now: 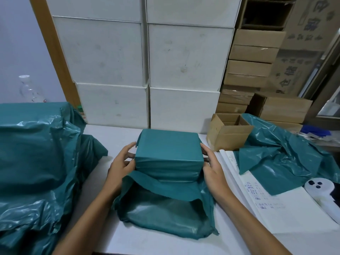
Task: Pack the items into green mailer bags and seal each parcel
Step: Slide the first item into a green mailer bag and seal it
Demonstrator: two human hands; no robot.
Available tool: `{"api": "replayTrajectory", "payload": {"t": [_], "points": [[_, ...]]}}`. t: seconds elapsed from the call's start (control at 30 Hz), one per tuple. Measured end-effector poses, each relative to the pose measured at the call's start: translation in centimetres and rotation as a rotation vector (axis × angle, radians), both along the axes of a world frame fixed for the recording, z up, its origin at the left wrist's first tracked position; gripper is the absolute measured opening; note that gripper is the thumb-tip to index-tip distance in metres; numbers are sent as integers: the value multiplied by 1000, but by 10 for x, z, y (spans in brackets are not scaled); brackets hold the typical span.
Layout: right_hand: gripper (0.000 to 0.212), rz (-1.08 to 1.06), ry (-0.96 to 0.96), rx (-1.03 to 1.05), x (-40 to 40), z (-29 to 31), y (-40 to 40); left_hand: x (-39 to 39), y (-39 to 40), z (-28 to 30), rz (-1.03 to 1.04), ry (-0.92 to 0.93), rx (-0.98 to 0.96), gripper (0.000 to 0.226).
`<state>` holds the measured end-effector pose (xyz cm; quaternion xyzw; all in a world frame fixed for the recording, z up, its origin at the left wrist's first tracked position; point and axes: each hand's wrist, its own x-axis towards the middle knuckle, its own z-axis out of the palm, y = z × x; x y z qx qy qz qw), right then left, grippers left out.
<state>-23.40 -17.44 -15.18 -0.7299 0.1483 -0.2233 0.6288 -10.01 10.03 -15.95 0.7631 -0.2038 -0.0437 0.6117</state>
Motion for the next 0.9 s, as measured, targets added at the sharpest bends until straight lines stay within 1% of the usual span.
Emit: {"api": "replayTrajectory", "payload": {"t": [0.1,0.13,0.17,0.27,0.3,0.37,0.43,0.5,0.53,0.6,0.67,0.73,0.83,0.9], "points": [[53,57,41,35,3,1,-7,13,-4,8,-112,-2,68,100],[54,62,60,38,4,2,-9,19,-4,10,-161,-4,103,106],[54,66,61,41,6,1,-11,23,-4,12,-209,-4,135,104],[59,76,81,40,9,0,-15,30,0,5,-247,-62,190,76],[60,95,82,73,11,-2,-17,26,0,7,-247,-58,183,74],[57,140,83,148,12,-1,-17,18,-3,14,-273,7,120,81],[60,158,80,165,13,-1,-20,20,-4,9,-310,54,70,81],[73,149,110,165,14,-1,-26,26,-3,6,-301,44,72,82],[82,148,145,168,15,-2,-29,28,-2,5,-299,47,73,86],[91,173,196,171,16,-3,-36,33,-1,5,-309,74,82,96],[90,190,214,172,15,0,-35,34,-2,5,-310,69,73,90],[82,168,193,173,15,0,-33,33,-4,6,-283,70,53,82],[79,152,149,163,15,1,-25,27,-4,10,-301,17,69,83],[72,137,110,137,12,2,-19,21,-3,9,-284,-19,91,83]]}}
